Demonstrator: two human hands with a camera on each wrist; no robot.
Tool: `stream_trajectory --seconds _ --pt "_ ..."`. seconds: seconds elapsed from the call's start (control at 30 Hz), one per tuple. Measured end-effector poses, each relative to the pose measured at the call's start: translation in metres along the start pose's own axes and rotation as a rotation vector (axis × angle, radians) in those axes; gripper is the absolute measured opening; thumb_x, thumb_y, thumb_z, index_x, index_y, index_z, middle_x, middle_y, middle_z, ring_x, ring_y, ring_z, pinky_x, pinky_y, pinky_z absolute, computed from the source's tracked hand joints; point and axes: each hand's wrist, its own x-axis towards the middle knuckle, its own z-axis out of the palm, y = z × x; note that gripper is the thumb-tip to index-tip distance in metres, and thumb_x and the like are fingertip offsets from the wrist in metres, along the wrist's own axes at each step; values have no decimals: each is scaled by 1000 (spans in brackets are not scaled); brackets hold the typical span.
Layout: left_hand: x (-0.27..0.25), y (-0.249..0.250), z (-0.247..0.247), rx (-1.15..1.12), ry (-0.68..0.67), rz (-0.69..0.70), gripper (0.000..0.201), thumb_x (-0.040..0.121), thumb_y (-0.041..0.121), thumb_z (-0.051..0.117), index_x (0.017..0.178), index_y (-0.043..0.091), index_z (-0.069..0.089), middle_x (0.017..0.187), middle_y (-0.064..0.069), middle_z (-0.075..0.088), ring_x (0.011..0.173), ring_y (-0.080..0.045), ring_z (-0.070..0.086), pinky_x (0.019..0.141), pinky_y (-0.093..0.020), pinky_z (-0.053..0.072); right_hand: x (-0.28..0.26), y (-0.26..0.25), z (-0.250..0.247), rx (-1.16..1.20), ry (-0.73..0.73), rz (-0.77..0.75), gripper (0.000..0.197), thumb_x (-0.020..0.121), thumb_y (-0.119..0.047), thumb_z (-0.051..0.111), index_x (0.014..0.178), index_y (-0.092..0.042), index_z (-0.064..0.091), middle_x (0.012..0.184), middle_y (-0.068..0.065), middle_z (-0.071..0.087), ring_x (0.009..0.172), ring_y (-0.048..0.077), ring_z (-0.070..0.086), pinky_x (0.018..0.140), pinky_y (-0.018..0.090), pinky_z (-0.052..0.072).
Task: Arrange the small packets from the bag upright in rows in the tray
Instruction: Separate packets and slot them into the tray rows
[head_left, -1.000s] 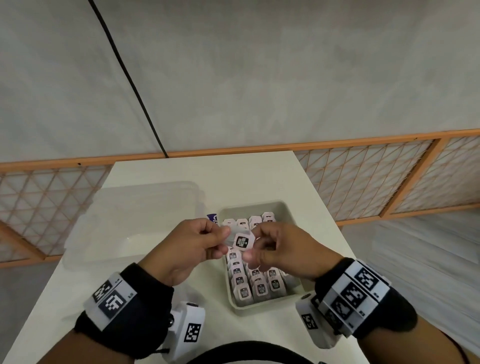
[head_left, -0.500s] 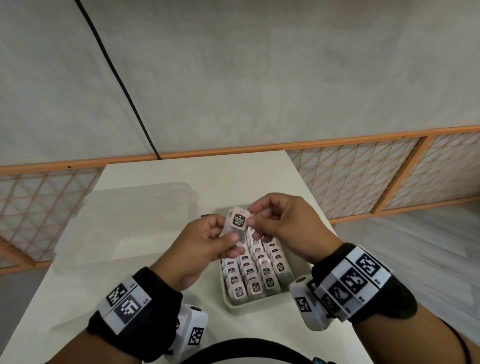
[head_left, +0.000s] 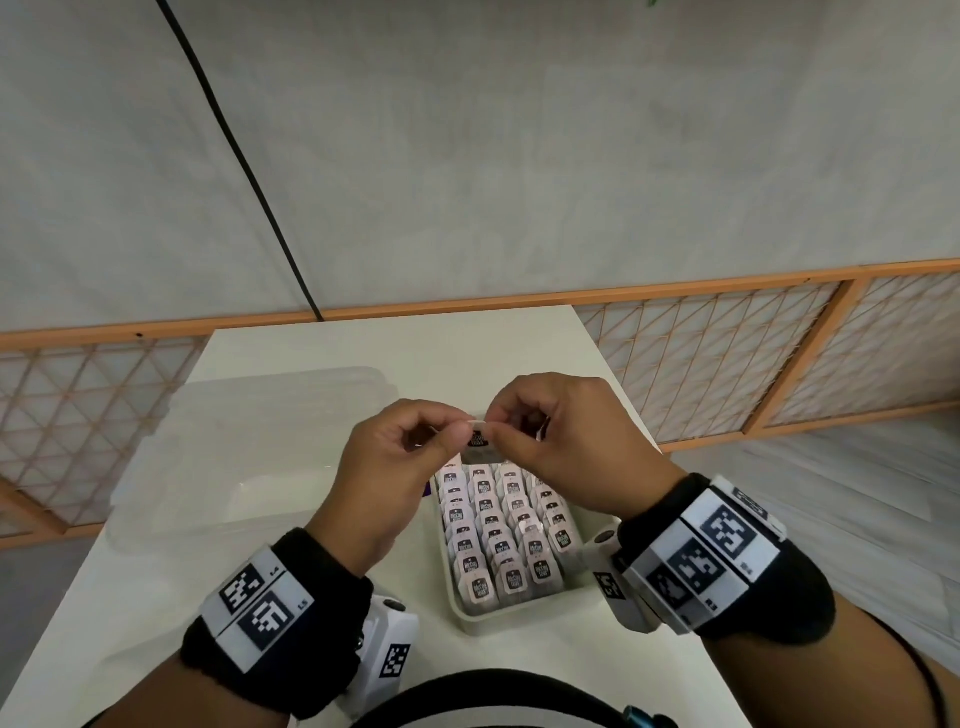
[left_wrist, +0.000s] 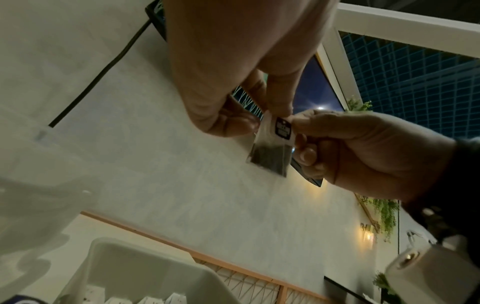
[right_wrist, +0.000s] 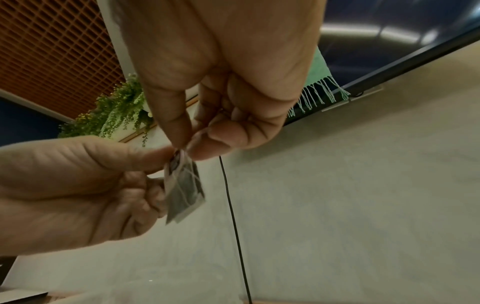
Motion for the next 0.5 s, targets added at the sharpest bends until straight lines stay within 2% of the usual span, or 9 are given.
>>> stream_trajectory --seconds 0.1,0.23,0.33,0.4,0.5 --pt "2 0 -2 -119 -1 -56 13 72 14 68 82 7 72 75 -2 72 62 -10 58 58 -18 48 2 1 0 96 -7 45 13 82 -34 71 93 -26 71 72 -19 62 67 3 58 60 8 41" --pt "4 -2 -2 -192 9 -143 8 67 17 69 72 14 75 61 -6 66 55 -15 57 53 -20 49 3 1 2 183 -46 49 9 85 -29 69 91 -26 75 76 -17 67 70 3 59 62 11 43" --pt "4 -1 1 -145 17 -103 3 69 12 71 69 14 74 60 -6 68 54 -18 60 54 -22 52 4 3 1 97 -55 6 11 85 -28 69 94 -27 75 78 -19 64 75 3 58 65 11 42" --pt "3 -1 3 -98 2 -78 6 66 15 73 70 11 72 60 -7 69 54 -18 62 55 -23 53 6 3 -1 52 -115 -16 9 84 -25 70 92 -25 75 77 -15 64 72 2 57 64 11 41" --pt "5 -11 1 84 -32 -91 7 68 17 80 71 17 74 64 -5 70 57 -18 64 59 -30 55 14 11 -8 -166 -249 5 5 85 -23 68 88 -24 72 75 -16 60 67 0 53 64 12 38"
